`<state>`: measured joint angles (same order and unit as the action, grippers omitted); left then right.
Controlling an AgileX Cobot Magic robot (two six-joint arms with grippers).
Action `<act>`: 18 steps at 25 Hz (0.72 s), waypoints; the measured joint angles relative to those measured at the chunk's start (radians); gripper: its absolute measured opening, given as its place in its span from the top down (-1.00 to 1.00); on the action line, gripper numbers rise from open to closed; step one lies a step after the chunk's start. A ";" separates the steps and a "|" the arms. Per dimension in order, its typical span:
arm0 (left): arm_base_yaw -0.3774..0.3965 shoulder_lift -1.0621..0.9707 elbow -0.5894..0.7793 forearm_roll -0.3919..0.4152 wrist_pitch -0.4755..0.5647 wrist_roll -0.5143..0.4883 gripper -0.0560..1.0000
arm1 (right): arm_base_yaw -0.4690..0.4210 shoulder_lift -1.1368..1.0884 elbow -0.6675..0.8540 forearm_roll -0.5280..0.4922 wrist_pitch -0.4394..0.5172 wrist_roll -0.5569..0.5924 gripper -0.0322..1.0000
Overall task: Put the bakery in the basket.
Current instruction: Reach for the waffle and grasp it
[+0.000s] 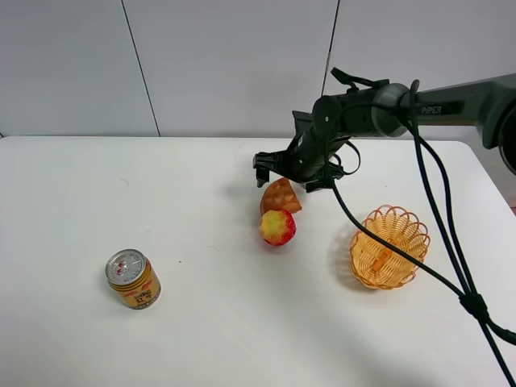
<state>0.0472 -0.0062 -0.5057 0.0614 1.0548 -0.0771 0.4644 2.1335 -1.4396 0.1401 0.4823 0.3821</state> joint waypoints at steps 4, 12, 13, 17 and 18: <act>0.000 0.000 0.000 0.000 0.000 0.000 -0.99 | 0.001 0.031 -0.023 0.006 -0.012 0.001 -0.90; 0.000 0.000 0.000 0.000 0.000 0.000 -0.99 | 0.027 0.092 -0.098 0.014 0.042 0.001 -0.90; 0.000 0.000 0.000 0.000 0.000 0.000 -0.99 | 0.032 0.099 -0.104 0.014 0.054 0.001 -0.90; 0.000 0.000 0.000 0.000 0.000 0.000 -0.99 | 0.047 0.112 -0.114 0.002 0.086 0.000 -0.85; 0.000 0.000 0.000 0.000 0.000 0.000 -0.99 | 0.048 0.112 -0.114 -0.002 0.093 0.000 -0.82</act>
<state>0.0472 -0.0062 -0.5057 0.0614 1.0548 -0.0771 0.5126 2.2456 -1.5534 0.1386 0.5756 0.3820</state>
